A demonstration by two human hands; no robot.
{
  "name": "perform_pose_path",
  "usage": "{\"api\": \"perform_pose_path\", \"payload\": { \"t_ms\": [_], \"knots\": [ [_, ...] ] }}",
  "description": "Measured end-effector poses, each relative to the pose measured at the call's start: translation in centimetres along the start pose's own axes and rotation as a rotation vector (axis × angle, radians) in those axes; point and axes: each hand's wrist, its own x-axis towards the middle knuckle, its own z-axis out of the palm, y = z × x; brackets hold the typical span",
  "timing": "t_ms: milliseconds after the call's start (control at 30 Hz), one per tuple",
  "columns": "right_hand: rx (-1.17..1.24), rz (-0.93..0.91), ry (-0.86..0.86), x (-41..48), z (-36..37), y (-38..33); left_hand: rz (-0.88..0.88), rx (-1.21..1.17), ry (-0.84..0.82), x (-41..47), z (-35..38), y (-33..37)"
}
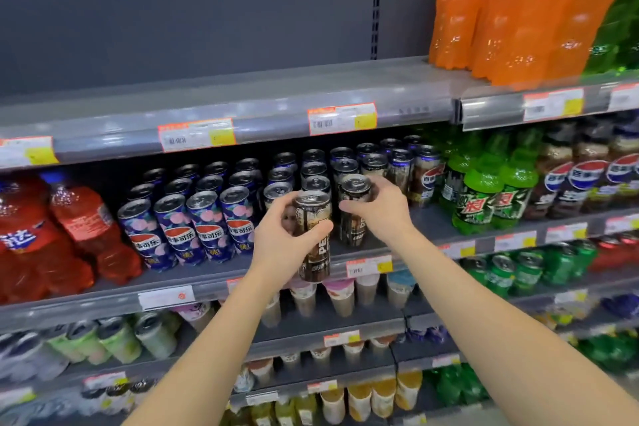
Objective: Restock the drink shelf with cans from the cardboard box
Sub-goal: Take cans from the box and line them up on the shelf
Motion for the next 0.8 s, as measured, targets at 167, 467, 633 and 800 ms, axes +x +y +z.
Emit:
{"api": "perform_pose_path", "payload": {
  "t_ms": [167,467,633,800],
  "knots": [
    [-0.068,-0.061,-0.054,2.0,0.6,0.9,-0.011,0.038,0.100,-0.8,1.8,0.8],
    [-0.034,-0.099,-0.072,2.3,1.0,1.4,-0.031,0.063,0.188,-2.6,3.9,1.6],
    [-0.042,-0.115,-0.065,2.3,1.0,1.6,-0.014,0.057,0.183,-2.5,4.5,1.9],
    [-0.079,-0.142,-0.059,2.3,1.0,1.3,-0.011,0.056,0.172,-2.4,4.7,2.1]
  ]
}}
